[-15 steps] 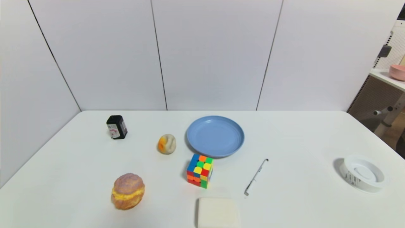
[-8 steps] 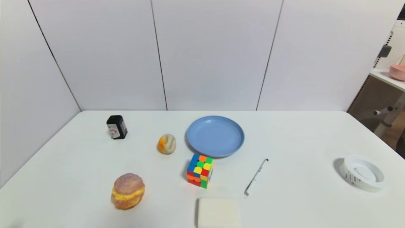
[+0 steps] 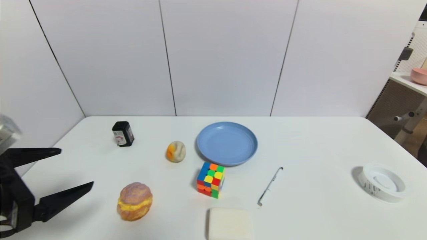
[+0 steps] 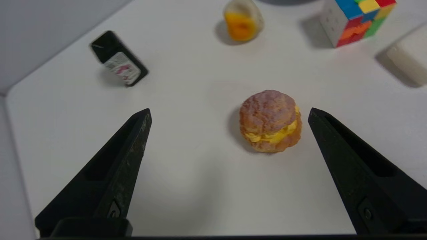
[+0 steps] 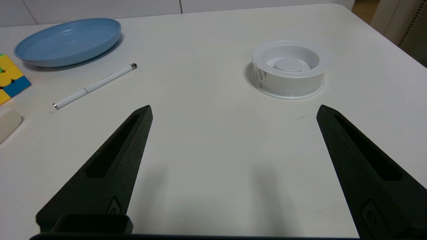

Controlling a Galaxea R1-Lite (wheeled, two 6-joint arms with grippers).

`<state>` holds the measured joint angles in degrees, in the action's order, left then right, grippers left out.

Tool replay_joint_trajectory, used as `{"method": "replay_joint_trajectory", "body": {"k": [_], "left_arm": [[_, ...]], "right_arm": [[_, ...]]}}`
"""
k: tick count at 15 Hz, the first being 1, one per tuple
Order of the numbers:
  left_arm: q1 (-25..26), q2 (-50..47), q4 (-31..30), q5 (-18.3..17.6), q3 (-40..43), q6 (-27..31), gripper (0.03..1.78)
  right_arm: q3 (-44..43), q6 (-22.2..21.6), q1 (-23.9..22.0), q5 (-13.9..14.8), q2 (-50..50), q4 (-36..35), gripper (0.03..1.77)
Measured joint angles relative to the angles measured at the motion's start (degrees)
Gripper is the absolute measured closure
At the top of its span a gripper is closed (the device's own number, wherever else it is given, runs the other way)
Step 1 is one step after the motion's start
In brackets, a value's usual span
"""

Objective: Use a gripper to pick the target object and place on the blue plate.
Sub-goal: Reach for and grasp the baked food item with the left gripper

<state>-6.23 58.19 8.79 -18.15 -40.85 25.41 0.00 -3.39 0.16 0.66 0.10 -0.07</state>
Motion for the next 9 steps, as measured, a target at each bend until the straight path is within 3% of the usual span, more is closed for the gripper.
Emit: {"method": "replay_joint_trajectory", "body": {"k": [3, 9], "left_arm": [[-4.63, 10.17, 5.49, -1.02, -5.86, 2.04, 0.12], [-6.64, 22.32, 6.91, -0.12, -7.85, 5.44, 0.12]], "right_arm": [[0.0, -0.02, 0.0, 0.02, 0.0, 0.02, 0.1], [0.0, -0.02, 0.0, 0.05, 0.0, 0.0, 0.1]]}}
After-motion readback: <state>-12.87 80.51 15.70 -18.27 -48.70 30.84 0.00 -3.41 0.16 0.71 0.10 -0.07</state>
